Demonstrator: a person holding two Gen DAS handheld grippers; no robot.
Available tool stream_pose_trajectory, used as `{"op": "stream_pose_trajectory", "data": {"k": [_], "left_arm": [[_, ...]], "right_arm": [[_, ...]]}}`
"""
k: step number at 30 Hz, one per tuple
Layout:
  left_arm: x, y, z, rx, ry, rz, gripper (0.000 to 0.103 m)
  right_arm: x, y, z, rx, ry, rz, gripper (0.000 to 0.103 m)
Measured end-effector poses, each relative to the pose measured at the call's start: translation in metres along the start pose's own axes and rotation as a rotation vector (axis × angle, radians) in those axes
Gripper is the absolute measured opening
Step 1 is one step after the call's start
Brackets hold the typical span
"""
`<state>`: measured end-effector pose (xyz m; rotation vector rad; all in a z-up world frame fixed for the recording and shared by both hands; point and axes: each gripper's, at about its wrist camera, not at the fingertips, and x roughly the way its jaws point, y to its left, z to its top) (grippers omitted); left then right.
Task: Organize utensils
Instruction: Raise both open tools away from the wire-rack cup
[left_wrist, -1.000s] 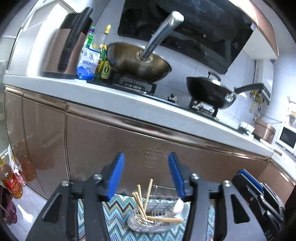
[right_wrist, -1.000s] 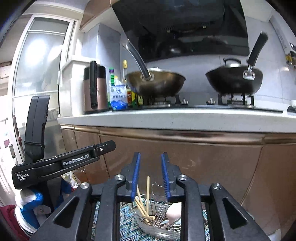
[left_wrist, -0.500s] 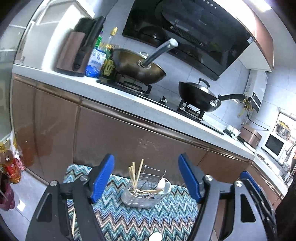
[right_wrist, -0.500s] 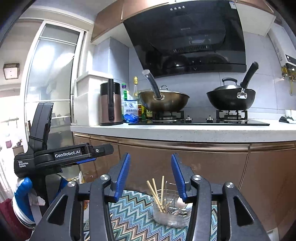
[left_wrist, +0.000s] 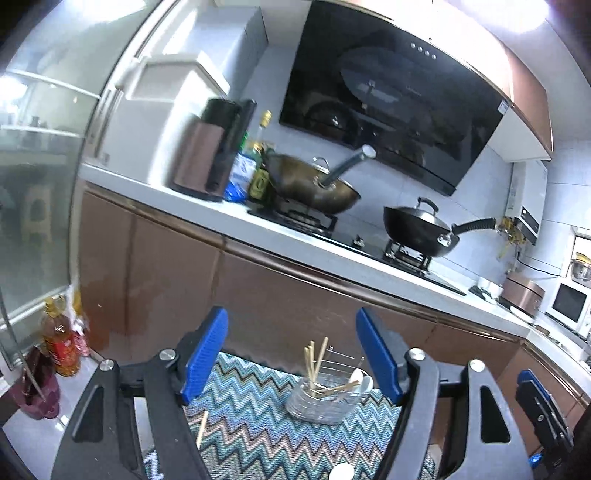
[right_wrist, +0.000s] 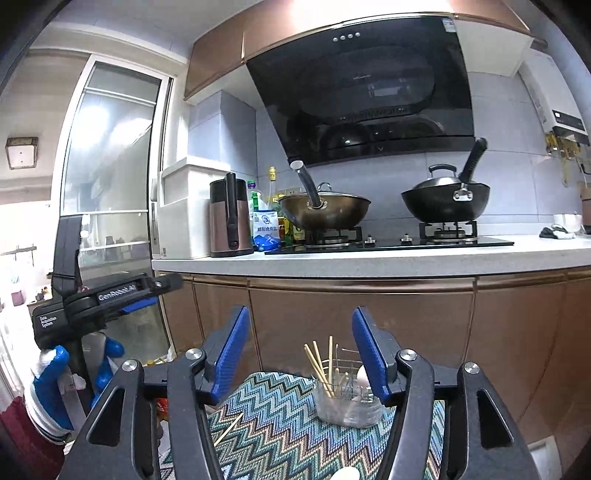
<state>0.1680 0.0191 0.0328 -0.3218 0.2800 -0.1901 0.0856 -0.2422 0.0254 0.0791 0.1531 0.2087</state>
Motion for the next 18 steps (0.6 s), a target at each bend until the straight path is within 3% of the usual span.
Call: {"op": "stream_pose_trajectory", "data": {"k": [9,18], "left_arm": [[-0.044,0.006,-0.006,0.046,-0.083,0.091,0.07],[-0.067,0.001,-0.032,0.103,-0.16,0.204,0.071]], "right_arm": [[-0.037,-0.002,-0.005,0.042,-0.031,-0.016,0.063],[-0.061,-0.015,-0.024,0.099,-0.031,-0.068,0.064]]}}
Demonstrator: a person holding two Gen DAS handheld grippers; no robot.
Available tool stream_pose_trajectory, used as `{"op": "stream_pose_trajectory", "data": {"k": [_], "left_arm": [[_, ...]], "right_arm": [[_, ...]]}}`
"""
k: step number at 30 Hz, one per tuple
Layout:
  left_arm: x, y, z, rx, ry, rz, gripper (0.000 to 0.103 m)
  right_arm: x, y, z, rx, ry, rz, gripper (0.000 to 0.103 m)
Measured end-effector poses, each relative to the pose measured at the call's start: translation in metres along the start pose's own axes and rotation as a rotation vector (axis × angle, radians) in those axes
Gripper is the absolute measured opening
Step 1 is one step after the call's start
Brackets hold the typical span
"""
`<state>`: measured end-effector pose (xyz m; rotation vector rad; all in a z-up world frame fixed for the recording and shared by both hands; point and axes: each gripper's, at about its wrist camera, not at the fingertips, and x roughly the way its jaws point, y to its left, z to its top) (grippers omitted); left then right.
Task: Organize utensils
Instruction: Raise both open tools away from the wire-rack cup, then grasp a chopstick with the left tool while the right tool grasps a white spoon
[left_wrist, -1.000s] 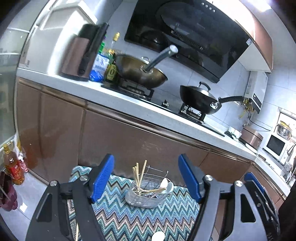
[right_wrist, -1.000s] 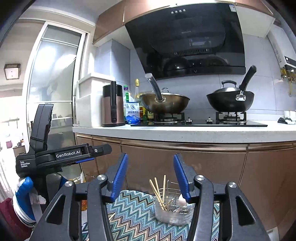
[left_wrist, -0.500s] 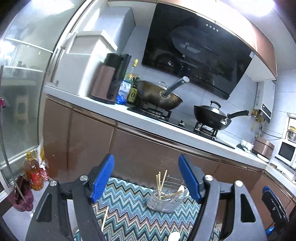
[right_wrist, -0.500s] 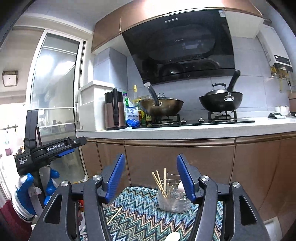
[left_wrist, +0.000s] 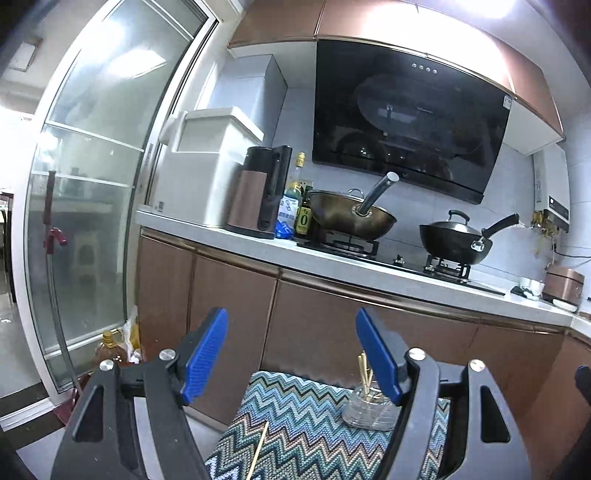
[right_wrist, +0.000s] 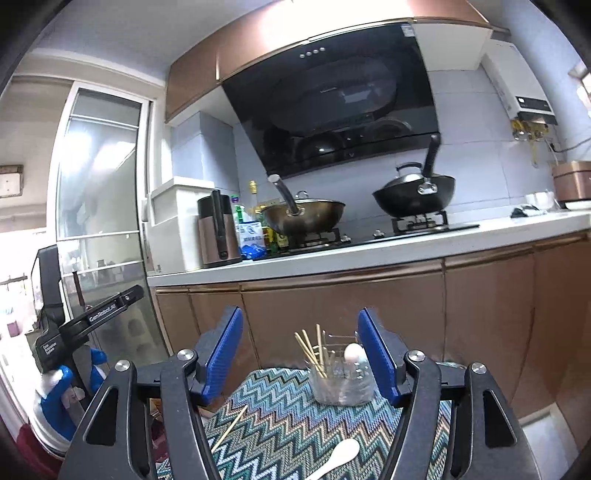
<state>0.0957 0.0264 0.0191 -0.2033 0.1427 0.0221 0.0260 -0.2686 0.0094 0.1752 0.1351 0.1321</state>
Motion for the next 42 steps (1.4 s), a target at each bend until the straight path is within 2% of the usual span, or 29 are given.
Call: {"op": "stream_pose_trajectory", "data": {"k": [9,14,19,32,35,40,42], "left_arm": [[-0.016,0.001,-0.012,0.036,-0.03,0.044,0.073],[-0.024,0.004,-0.014,0.037,-0.063,0.088,0.077],[-0.022,0.006,-0.017,0.049,-0.062,0.145,0.078],[-0.011,0.008,-0.032,0.081,-0.032,0.154,0.079],[-0.001,0.012,-0.036,0.08,0.013,0.142,0.079],[0.043,0.023,-0.051,0.091,0.216,0.093,0.079],[0.055,0.027,-0.06,0.089,0.266,0.085,0.079]], "right_arm": [[-0.007,-0.02,-0.014,0.071,0.022,-0.063,0.065],[-0.008,-0.02,-0.019,0.067,0.033,-0.074,0.066],[-0.009,-0.018,-0.02,0.054,0.033,-0.082,0.066],[0.0,-0.019,-0.033,0.044,0.076,-0.094,0.067],[0.005,-0.024,-0.039,0.045,0.098,-0.098,0.067],[0.017,-0.039,-0.05,0.058,0.152,-0.116,0.067],[0.026,-0.048,-0.058,0.068,0.184,-0.127,0.067]]}}
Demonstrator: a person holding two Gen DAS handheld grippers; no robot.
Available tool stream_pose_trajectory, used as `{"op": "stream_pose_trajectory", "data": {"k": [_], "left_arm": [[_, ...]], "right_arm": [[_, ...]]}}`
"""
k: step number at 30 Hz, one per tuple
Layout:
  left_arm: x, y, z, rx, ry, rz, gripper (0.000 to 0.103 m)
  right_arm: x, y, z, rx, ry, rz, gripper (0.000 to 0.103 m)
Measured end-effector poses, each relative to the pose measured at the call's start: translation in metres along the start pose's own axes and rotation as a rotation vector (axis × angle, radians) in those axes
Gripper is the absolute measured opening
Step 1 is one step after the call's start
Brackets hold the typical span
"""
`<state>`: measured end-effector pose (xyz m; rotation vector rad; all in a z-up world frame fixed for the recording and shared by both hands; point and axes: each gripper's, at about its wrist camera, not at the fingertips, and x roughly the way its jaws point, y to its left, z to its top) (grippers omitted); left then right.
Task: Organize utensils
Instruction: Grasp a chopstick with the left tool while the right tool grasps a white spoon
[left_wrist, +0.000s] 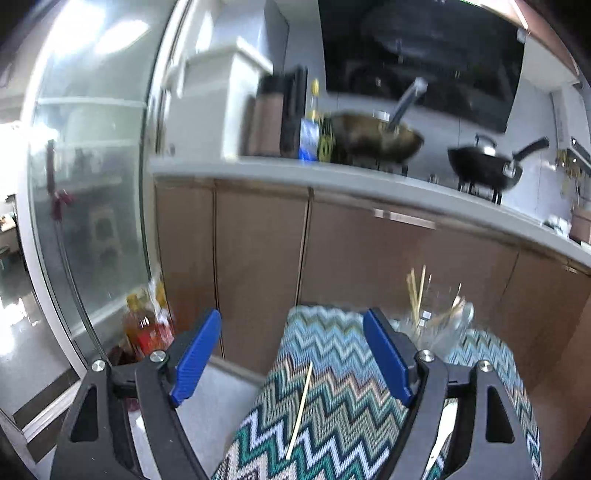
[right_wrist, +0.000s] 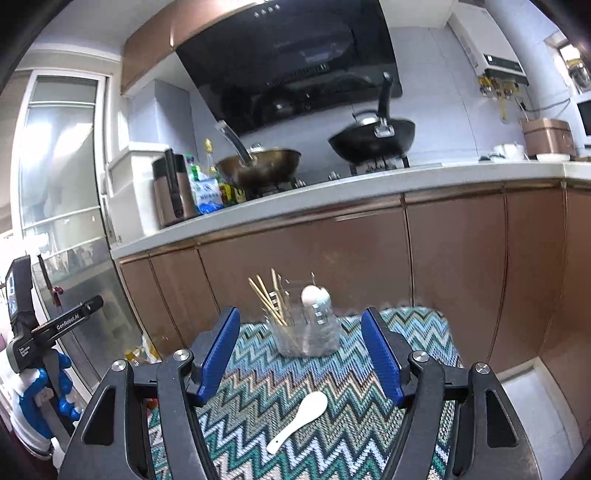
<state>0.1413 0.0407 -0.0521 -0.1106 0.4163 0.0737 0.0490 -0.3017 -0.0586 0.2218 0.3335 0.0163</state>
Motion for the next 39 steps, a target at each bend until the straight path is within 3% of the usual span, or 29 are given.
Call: {"op": "stream_pose_trajectory", "data": {"k": [5,10,18,31,33,39], "left_arm": [[0.048,-0.001,-0.016,0.016,0.183,-0.061,0.079],[0.103,-0.008,-0.032,0.016,0.385,-0.135,0.079],[0.189,-0.02,-0.056,0.054,0.667,-0.185,0.078],[0.257,-0.02,-0.078,0.067,0.807,-0.189,0.074],[0.265,-0.019,-0.079,0.062,0.827,-0.191,0.061],[0.284,-0.02,-0.085,0.072,0.89,-0.205,0.037]], "right_arm": [[0.031,-0.016,-0.017,0.022,0.097,-0.017,0.067],[0.076,-0.029,-0.041,0.027,0.258,-0.013,0.067],[0.135,-0.051,-0.084,0.127,0.456,0.074,0.067],[0.196,-0.066,-0.108,0.18,0.599,0.158,0.064],[0.204,-0.069,-0.109,0.201,0.611,0.179,0.056],[0.23,-0.071,-0.113,0.212,0.672,0.224,0.036]]}}
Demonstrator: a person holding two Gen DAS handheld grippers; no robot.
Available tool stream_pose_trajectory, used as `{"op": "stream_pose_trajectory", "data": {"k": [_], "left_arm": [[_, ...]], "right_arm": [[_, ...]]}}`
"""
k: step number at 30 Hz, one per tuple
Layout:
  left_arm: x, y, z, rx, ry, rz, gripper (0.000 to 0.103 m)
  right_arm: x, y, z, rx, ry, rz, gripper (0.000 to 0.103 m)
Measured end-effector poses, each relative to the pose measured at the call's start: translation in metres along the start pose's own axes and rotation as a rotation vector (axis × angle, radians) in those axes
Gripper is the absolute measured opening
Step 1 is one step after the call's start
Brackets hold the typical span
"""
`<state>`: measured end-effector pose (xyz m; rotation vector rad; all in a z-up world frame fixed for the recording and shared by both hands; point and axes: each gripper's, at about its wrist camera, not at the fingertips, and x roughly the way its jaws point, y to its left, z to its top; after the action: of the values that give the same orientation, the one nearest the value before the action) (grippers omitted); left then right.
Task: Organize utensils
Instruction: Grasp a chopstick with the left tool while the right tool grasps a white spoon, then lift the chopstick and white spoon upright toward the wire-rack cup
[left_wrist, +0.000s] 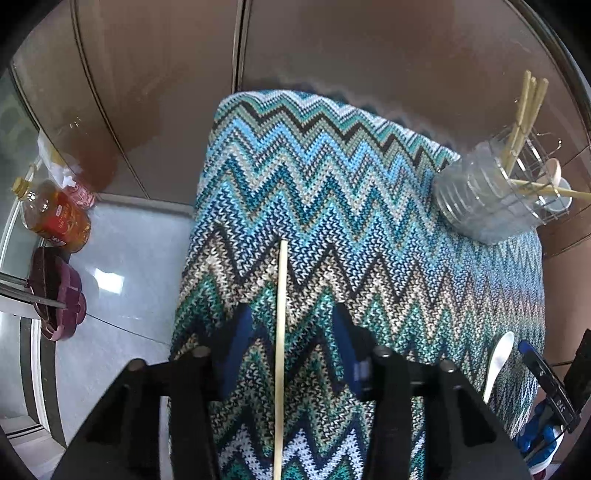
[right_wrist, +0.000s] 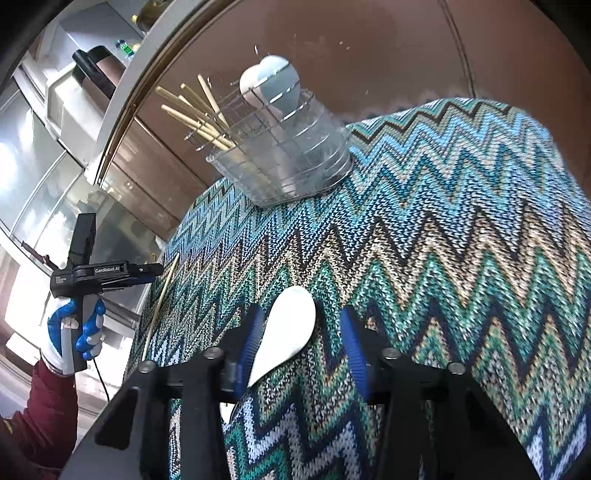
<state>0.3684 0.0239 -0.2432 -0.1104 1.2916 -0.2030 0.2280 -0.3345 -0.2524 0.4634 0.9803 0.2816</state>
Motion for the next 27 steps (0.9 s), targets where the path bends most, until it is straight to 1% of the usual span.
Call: {"op": "stream_pose_trajectory", "data": {"k": [3,5,9,12,16,19,20,22,24,27], "left_arm": [[0.009,0.0,0.003,0.012,0.029,-0.001,0.031],[0.014,0.0,0.007,0.015,0.047,0.006,0.029],[0.024,0.002,0.012,0.006,0.075,-0.009,0.022],[0.028,0.001,0.012,0.013,0.079,-0.011,0.02],[0.03,0.001,0.012,0.027,0.085,-0.015,0.019],[0.031,-0.001,0.013,0.04,0.09,-0.011,0.019],[0.031,-0.001,0.013,0.041,0.091,-0.009,0.019],[0.032,-0.004,0.015,0.045,0.092,-0.001,0.016],[0.033,-0.004,0.015,0.043,0.092,-0.001,0.009],[0.031,0.002,0.014,0.014,0.091,-0.019,0.004]], "right_arm": [[0.009,-0.001,0.005,-0.008,0.033,0.015,0.033],[0.015,-0.001,0.008,-0.012,0.056,0.026,0.032],[0.029,-0.002,0.015,-0.026,0.098,0.023,0.031],[0.038,-0.002,0.018,-0.043,0.127,0.025,0.031],[0.049,0.0,0.023,-0.062,0.153,0.032,0.027],[0.056,0.0,0.026,-0.066,0.169,0.039,0.024],[0.058,0.0,0.028,-0.067,0.176,0.041,0.021],[0.061,0.002,0.029,-0.075,0.191,0.049,0.017],[0.062,0.004,0.029,-0.085,0.207,0.058,0.009],[0.064,0.012,0.028,-0.104,0.215,0.054,0.006]]}}
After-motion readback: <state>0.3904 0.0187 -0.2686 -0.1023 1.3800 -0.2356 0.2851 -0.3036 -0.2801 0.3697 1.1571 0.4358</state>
